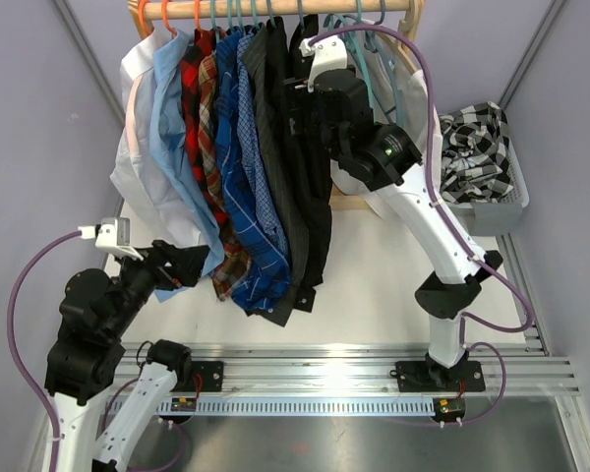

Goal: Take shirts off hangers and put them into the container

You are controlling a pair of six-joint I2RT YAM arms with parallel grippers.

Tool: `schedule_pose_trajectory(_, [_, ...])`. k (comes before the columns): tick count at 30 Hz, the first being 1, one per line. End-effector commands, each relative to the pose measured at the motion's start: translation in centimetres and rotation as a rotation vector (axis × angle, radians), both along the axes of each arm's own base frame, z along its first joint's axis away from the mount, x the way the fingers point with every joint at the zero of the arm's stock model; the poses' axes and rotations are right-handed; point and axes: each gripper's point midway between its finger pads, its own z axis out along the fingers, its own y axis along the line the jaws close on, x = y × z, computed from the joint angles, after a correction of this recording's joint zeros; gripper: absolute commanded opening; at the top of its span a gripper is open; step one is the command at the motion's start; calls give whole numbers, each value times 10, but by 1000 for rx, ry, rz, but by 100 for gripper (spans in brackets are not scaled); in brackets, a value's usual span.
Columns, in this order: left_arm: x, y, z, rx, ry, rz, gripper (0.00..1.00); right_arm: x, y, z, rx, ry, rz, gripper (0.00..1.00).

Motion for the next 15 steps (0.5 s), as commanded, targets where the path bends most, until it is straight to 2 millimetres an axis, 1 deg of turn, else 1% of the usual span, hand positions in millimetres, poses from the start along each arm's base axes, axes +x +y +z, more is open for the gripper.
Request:
schedule_pose_trajectory(1, [-6,3,9,3,-41,0,99,4,1,-3,-13,-3,-21,77])
schedule_pose_trajectory(5, [-9,4,8,2,-43,2,99,10,0,-13,-30,12,-39,63])
schedule_pose_trajectory(6, [-9,4,9,-1,-43,4,99,12,-2,-15,-30,17,-48,56])
schedule_pose_trajectory(7, [-10,4,8,1,-42,3,99,14,-4,-17,-33,22,-51,53])
schedule_pose_trajectory(8, [-11,5,8,1,-44,4,99,18,-9,-19,-37,27,-63,51])
schedule_pose_trajectory(9, [-12,5,8,-1,-45,7,99,20,-10,-22,-15,37,-72,47])
schedule_pose_trajectory(10, [-13,5,8,-2,-44,7,99,22,-11,-23,-10,39,-73,46])
schedule_pose_trajectory(11, [-14,5,9,-5,-48,4,99,28,-18,-24,-10,41,-87,44])
schedule_pose_trajectory(13, [-15,5,9,-6,-49,3,99,34,-23,-26,-2,46,-93,41])
schedule_pose_trajectory(14, [-16,5,9,-7,-47,3,99,39,-31,-26,1,44,-108,38])
schedule_pose_trajectory(15, [-16,5,9,-8,-50,3,99,42,-34,-27,2,46,-110,33])
